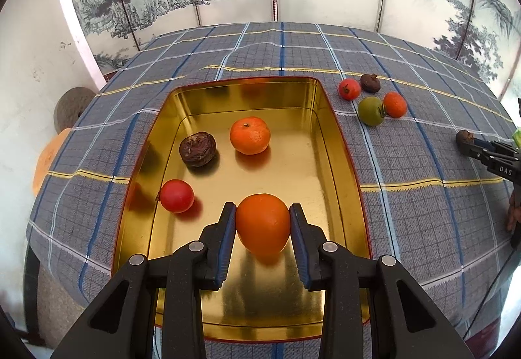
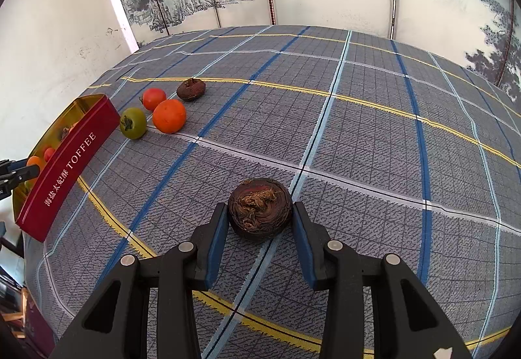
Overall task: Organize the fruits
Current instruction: 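Lower the mandarin into the tin and open the left gripper, then carry the brown wrinkled fruit into the tin and open the right gripper, then grasp the yellow-green round fruit with the right gripper while the left gripper grasps a mandarin, then carry the mandarin into the tin and open the left gripper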
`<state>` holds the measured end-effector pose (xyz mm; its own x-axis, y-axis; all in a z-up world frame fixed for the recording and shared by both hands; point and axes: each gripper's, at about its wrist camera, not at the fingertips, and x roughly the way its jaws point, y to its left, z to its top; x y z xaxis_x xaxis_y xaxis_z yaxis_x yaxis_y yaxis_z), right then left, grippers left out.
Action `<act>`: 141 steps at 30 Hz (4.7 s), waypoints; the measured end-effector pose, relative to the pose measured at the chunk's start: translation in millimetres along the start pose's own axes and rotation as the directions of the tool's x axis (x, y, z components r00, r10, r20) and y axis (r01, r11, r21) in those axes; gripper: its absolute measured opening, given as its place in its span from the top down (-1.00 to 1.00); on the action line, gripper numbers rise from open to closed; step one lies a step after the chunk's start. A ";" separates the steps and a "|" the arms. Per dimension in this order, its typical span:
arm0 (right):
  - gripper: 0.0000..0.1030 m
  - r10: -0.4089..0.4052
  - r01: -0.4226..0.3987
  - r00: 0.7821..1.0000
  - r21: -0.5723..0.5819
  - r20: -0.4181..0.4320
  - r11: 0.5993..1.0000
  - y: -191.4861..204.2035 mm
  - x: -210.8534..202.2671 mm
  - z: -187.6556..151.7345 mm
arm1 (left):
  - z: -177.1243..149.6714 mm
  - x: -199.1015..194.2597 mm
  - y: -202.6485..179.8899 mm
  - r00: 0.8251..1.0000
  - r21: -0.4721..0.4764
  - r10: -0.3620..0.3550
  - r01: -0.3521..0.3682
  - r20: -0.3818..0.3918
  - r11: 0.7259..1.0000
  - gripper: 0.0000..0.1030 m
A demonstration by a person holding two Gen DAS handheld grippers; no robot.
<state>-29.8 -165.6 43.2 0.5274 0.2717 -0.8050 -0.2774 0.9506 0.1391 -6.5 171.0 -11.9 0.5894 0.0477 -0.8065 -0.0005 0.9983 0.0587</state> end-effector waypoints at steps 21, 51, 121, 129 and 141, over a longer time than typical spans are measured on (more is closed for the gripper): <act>0.27 -0.016 0.016 1.000 -0.014 -0.003 1.000 1.0 1.4 -1.8 | -8.1 -13.3 6.9 0.998 -0.020 0.052 -0.051 0.037 0.998 -0.15; 0.29 0.391 -0.406 0.914 -0.253 -0.108 0.878 253.0 16.0 69.1 | -42.0 -44.3 63.7 0.979 -0.119 0.171 -0.158 0.108 0.980 -0.20; 0.36 0.071 -0.077 0.995 0.090 0.063 0.993 -81.0 -26.9 -7.5 | 129.4 121.3 -183.0 0.973 0.099 -0.204 0.214 -0.107 0.972 0.13; 0.34 0.050 -0.052 0.998 0.100 0.024 0.994 -81.8 -19.0 -7.0 | 109.6 104.8 -187.3 0.975 0.091 -0.210 0.216 -0.075 0.972 0.32; 0.36 0.014 -0.015 1.000 0.082 0.015 0.997 -77.8 -18.8 -7.1 | 67.4 0.2 -179.6 0.983 0.152 -0.174 0.162 0.066 0.975 0.31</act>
<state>-23.9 -245.7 43.5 0.5354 0.2873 -0.7942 -0.2187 0.9554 0.1983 48.2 -10.6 17.1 0.6328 -0.1290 -0.7635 0.2182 0.9758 0.0160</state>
